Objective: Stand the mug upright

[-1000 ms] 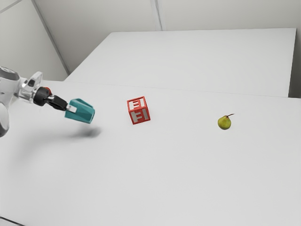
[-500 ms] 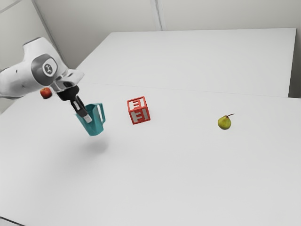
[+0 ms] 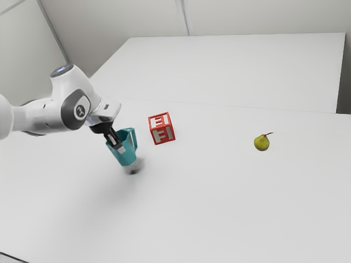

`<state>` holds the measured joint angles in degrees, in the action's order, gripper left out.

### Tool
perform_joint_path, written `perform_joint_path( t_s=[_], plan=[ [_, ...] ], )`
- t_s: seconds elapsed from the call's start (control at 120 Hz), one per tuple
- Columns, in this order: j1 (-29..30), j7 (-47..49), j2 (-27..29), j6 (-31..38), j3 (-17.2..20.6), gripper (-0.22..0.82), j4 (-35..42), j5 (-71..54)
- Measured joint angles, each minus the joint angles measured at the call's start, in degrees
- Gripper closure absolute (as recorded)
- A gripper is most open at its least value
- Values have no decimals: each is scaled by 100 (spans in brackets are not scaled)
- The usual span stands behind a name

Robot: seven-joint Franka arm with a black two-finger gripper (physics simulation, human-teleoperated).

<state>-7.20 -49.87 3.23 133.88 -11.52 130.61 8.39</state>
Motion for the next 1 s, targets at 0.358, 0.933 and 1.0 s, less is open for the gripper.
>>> perform_joint_path(
  t_s=[0.358,0.933,1.0],
  plan=[
    [-126,402,68,590,208,79,307,-41],
    [-137,829,16,913,288,75,518,-86],
    [-135,853,16,922,303,71,520,-81]
  ],
)
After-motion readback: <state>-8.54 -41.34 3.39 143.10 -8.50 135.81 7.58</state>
